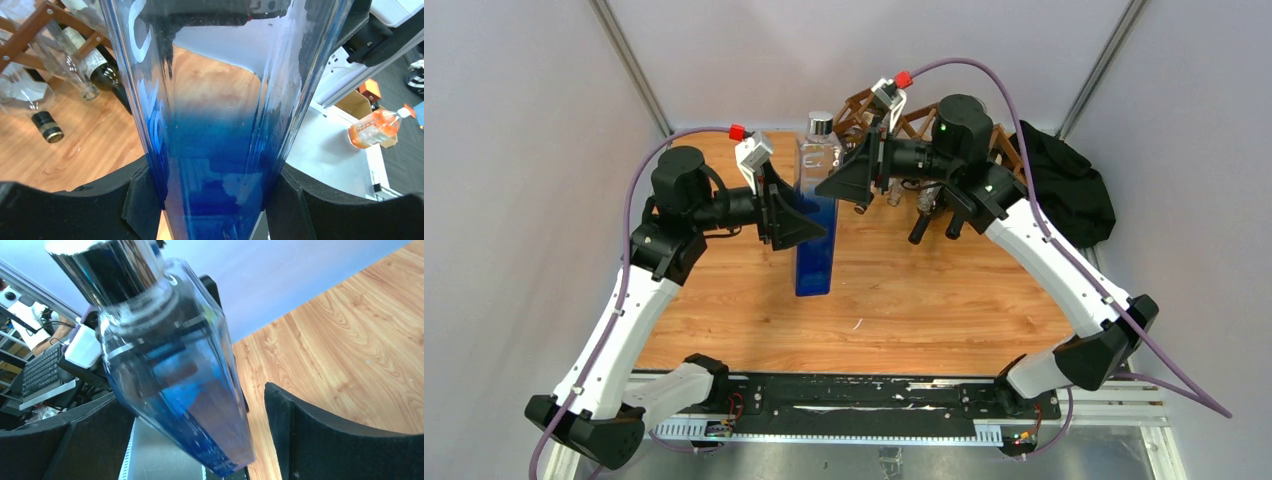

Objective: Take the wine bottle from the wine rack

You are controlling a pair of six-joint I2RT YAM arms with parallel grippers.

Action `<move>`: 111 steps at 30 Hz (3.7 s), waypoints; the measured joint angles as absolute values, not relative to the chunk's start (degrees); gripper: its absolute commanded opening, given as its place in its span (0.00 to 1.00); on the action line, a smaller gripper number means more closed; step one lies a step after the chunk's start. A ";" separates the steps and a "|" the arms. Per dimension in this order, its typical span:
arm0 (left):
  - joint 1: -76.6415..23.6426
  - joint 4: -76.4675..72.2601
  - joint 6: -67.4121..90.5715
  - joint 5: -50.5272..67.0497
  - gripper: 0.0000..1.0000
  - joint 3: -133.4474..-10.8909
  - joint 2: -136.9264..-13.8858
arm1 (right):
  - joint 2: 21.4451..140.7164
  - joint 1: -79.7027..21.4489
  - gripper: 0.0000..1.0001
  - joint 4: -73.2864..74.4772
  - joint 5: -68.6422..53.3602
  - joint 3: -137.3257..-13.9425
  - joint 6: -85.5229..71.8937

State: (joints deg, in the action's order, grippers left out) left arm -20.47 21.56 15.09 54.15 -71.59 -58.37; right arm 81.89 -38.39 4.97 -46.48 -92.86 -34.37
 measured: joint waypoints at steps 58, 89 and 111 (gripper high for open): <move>-17.96 26.20 9.54 58.02 0.00 -74.35 -61.34 | 73.54 -45.98 0.97 8.69 -41.01 -76.66 -23.11; -17.32 9.06 28.34 61.04 0.94 -74.13 -59.79 | 74.63 -47.99 0.08 -18.63 -43.75 -65.82 -30.59; -17.23 23.49 16.51 65.45 0.29 -78.76 -63.48 | 75.48 -48.60 0.09 -0.32 -45.56 -69.67 -17.72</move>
State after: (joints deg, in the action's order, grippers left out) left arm -17.23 23.49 16.51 65.45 -78.76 -63.48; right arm 75.48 -48.60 -0.32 -45.56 -69.67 -17.72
